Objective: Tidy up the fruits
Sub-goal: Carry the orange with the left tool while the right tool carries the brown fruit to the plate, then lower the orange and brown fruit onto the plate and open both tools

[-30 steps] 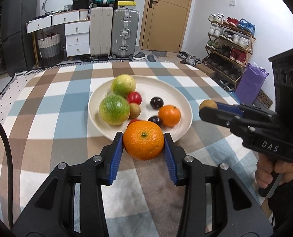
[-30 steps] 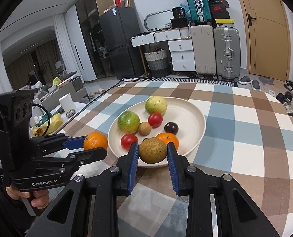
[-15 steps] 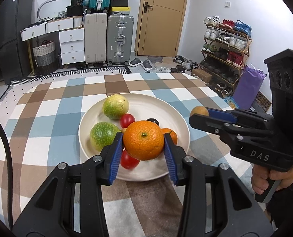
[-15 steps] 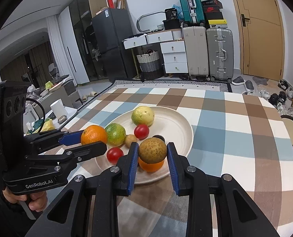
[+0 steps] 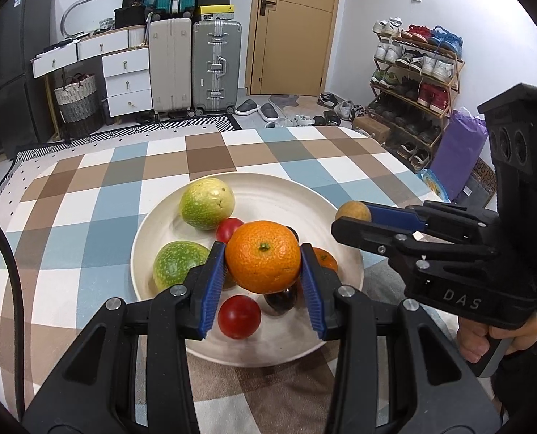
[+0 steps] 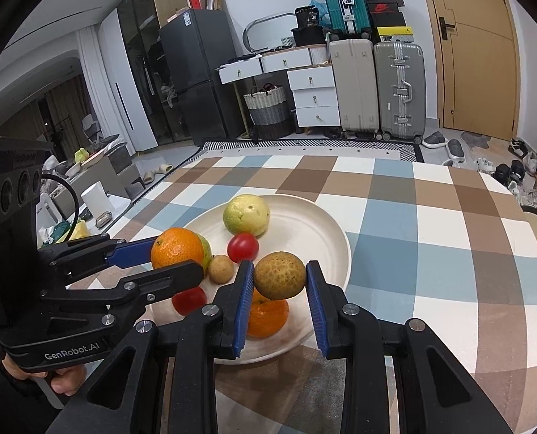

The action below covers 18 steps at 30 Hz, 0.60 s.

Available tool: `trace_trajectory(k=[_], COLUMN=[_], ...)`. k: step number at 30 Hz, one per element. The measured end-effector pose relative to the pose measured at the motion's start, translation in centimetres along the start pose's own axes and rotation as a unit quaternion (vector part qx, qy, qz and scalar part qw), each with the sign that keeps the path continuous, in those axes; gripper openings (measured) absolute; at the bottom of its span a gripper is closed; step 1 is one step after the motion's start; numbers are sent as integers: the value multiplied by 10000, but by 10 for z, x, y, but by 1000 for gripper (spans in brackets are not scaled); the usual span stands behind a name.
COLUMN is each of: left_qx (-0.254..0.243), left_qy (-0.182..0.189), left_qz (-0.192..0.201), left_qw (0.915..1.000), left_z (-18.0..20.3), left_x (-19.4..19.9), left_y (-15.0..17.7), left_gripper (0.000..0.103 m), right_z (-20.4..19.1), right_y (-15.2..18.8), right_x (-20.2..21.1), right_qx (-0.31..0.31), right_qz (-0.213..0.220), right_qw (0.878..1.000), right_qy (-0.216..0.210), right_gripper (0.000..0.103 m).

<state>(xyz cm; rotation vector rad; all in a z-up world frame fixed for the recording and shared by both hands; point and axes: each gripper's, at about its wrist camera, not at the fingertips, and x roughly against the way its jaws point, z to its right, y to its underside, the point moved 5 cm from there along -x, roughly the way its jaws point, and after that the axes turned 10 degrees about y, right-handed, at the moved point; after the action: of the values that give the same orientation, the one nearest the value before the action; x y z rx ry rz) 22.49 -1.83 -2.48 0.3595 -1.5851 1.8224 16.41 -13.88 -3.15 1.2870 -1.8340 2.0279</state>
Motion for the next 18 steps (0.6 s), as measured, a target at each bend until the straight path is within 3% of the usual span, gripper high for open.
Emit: trace_trajectory(k=[18], left_qx=[-69], left_qy=[-82], left_qz=[-226], left_qw=[9997], left_z=[-4], left_x=[-27], left_y=[5], left_gripper=[38], right_z=[14], right_y=[2], right_x=[-24], right_qx=[-178], right_qz=[-158], right_qw=[9997], right_qy=[90], right_gripper=[32])
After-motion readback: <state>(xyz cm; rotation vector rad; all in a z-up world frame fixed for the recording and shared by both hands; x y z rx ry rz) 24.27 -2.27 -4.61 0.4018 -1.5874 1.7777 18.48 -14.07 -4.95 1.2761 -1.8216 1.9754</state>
